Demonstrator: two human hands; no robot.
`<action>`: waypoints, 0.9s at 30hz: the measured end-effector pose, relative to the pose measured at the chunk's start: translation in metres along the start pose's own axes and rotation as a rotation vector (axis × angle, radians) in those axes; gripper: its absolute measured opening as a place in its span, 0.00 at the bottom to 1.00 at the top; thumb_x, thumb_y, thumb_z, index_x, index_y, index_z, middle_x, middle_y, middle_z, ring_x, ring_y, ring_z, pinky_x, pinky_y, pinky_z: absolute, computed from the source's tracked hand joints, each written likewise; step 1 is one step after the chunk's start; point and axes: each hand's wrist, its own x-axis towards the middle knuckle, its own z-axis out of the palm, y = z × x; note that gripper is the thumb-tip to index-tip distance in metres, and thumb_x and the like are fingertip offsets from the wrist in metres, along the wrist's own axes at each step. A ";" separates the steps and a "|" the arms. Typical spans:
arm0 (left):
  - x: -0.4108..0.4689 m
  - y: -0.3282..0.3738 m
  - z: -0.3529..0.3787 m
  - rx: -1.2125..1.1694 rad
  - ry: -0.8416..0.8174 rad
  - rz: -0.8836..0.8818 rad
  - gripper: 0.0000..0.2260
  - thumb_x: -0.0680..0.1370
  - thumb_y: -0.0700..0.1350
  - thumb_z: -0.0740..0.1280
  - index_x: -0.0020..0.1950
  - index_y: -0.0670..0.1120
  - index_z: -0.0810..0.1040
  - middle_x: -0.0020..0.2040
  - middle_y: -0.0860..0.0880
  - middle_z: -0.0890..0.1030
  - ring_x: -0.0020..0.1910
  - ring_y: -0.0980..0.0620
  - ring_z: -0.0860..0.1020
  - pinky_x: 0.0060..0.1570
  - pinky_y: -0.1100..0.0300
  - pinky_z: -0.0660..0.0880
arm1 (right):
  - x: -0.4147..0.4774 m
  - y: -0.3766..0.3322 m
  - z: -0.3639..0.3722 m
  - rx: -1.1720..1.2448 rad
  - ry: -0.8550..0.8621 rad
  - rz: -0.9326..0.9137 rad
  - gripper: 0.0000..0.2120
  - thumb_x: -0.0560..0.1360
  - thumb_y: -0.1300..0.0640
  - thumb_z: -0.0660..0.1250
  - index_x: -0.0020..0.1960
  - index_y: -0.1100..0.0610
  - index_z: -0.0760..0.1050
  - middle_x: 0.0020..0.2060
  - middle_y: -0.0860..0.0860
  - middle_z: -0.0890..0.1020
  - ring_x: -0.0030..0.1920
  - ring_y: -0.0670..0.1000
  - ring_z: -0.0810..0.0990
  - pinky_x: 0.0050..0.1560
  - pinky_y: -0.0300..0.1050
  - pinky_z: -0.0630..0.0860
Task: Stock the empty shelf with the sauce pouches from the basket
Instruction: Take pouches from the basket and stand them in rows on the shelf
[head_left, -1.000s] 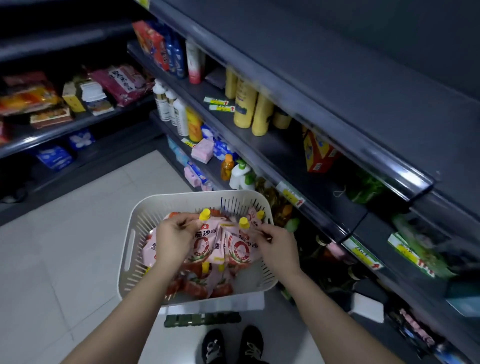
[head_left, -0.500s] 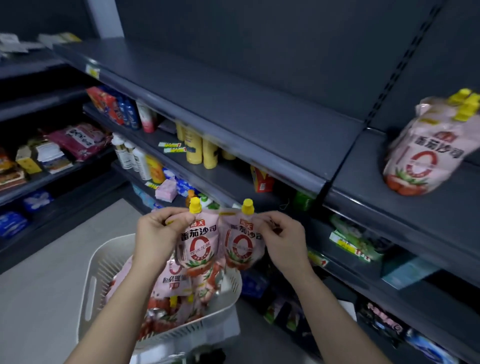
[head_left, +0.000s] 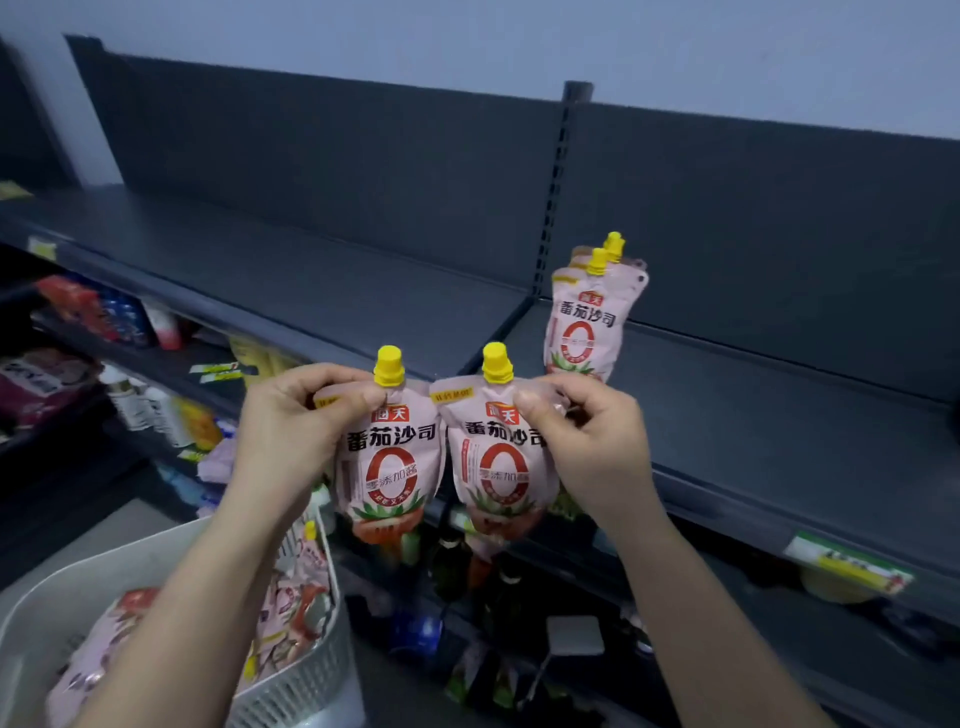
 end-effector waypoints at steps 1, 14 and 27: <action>-0.003 0.007 0.012 -0.008 -0.016 0.024 0.08 0.69 0.34 0.73 0.35 0.47 0.83 0.30 0.51 0.83 0.33 0.53 0.79 0.35 0.60 0.77 | 0.000 -0.002 -0.014 0.009 0.011 0.022 0.04 0.72 0.62 0.72 0.40 0.54 0.83 0.30 0.42 0.81 0.35 0.42 0.78 0.37 0.40 0.73; 0.003 0.050 0.176 -0.108 -0.236 0.112 0.10 0.69 0.33 0.72 0.34 0.48 0.83 0.33 0.50 0.82 0.33 0.56 0.79 0.35 0.64 0.77 | 0.024 0.004 -0.166 -0.068 0.247 0.153 0.04 0.72 0.60 0.72 0.38 0.55 0.82 0.30 0.46 0.80 0.33 0.44 0.76 0.36 0.44 0.74; 0.051 0.014 0.303 -0.132 -0.223 0.102 0.13 0.71 0.35 0.71 0.32 0.52 0.82 0.32 0.54 0.82 0.36 0.56 0.80 0.39 0.59 0.78 | 0.102 0.088 -0.247 -0.146 0.387 0.276 0.02 0.73 0.60 0.71 0.43 0.58 0.83 0.33 0.50 0.82 0.36 0.48 0.81 0.36 0.46 0.77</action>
